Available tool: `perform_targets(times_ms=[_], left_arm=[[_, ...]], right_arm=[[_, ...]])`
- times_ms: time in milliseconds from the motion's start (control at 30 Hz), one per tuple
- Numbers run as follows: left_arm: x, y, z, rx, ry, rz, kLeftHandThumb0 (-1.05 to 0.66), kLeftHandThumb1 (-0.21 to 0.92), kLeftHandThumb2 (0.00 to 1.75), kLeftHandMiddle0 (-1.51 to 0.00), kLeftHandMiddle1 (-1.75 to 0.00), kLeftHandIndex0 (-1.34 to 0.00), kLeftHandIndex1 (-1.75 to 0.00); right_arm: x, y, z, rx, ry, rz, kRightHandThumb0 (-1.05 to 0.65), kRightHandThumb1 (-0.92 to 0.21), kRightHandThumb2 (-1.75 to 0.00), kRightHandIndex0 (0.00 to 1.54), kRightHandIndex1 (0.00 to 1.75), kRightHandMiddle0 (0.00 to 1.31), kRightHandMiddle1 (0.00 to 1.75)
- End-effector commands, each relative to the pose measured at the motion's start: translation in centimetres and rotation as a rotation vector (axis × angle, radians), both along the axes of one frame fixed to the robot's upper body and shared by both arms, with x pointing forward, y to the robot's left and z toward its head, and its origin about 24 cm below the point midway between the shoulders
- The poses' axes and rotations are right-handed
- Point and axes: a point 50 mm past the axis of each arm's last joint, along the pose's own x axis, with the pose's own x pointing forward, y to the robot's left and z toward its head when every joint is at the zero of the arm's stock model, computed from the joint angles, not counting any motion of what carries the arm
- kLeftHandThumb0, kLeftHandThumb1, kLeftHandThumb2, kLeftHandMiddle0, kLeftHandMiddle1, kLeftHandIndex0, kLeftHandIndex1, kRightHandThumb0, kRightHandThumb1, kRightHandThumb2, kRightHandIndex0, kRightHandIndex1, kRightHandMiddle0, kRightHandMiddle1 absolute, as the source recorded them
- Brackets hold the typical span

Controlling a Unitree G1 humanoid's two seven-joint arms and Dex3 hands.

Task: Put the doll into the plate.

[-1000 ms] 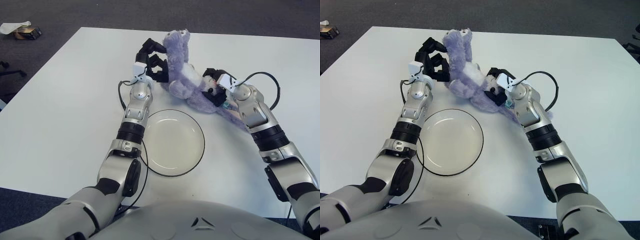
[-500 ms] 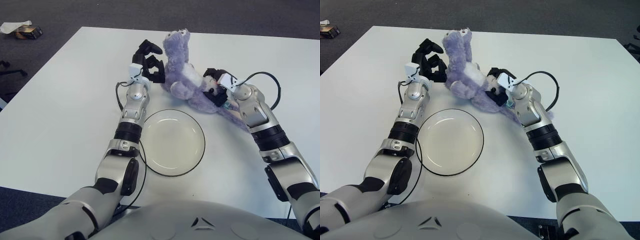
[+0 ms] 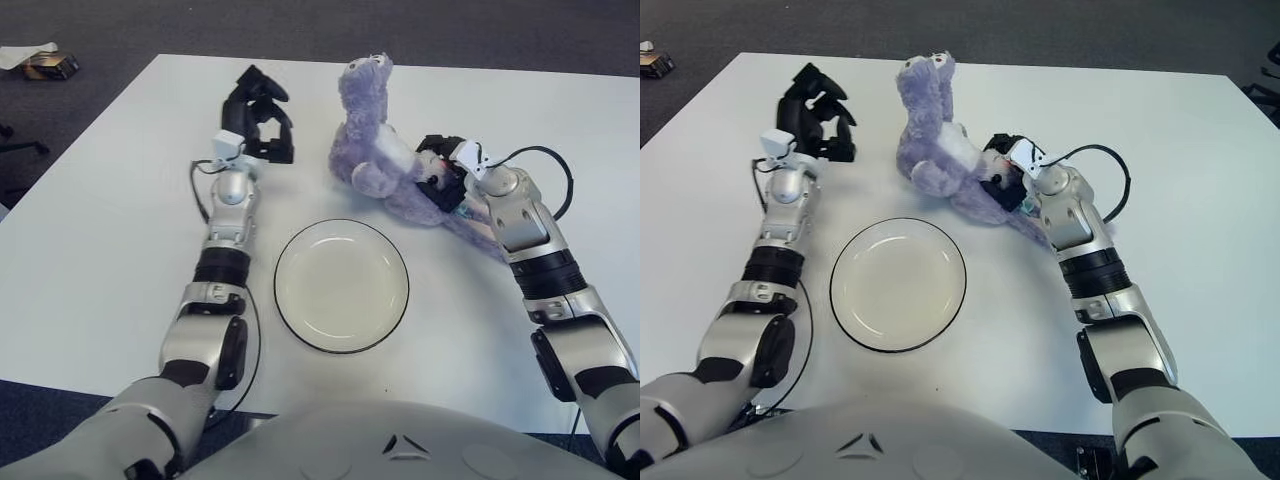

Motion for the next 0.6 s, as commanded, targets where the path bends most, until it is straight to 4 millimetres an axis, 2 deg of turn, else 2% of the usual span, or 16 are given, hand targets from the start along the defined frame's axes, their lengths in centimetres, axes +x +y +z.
perform_targets(times_ms=[0,33,133,233,400,567], left_arm=[[-0.3,1.6,-0.7,0.029,0.011,0.028,-0.01,0.05,1.61,-0.79,-1.75,-0.65,-1.67],[-0.3,1.8,-0.8,0.034,0.015,0.038,-0.02,0.03,1.62,-0.82,-1.75,-0.65,-1.65],[-0.2,2.6,-1.5,0.047,0.038,0.072,-0.01,0.13,1.54,-0.68,-1.75,-0.61,-1.72],[-0.1,3.3,-2.3,0.058,0.066,0.102,-0.01,0.17,1.49,-0.62,-1.75,-0.59,-1.74],[0.0,4.1,-3.3,0.077,0.108,0.138,-0.01,0.20,1.46,-0.59,-1.75,-0.57,-1.74],[-0.2,4.9,-4.4,0.090,0.155,0.171,-0.01,0.25,1.40,-0.55,-1.75,-0.54,-1.75]], right_arm=[[0.0,0.4,1.5,0.021,-0.033,0.026,0.00,0.06,-1.71,0.93,1.62,0.67,1.75],[0.0,0.5,1.9,0.024,-0.043,0.034,0.00,0.06,-1.70,0.93,1.62,0.66,1.75],[-0.2,0.7,2.5,0.052,-0.066,0.049,0.00,0.05,-1.69,0.92,1.63,0.66,1.75],[-0.7,0.9,3.5,0.062,-0.101,0.067,0.00,0.04,-1.69,0.91,1.64,0.66,1.75],[-1.2,1.4,5.1,0.051,-0.161,0.086,0.00,0.02,-1.68,0.87,1.69,0.64,1.75],[-1.2,1.5,5.7,0.048,-0.206,0.100,0.00,0.01,-1.69,0.85,1.73,0.64,1.75]])
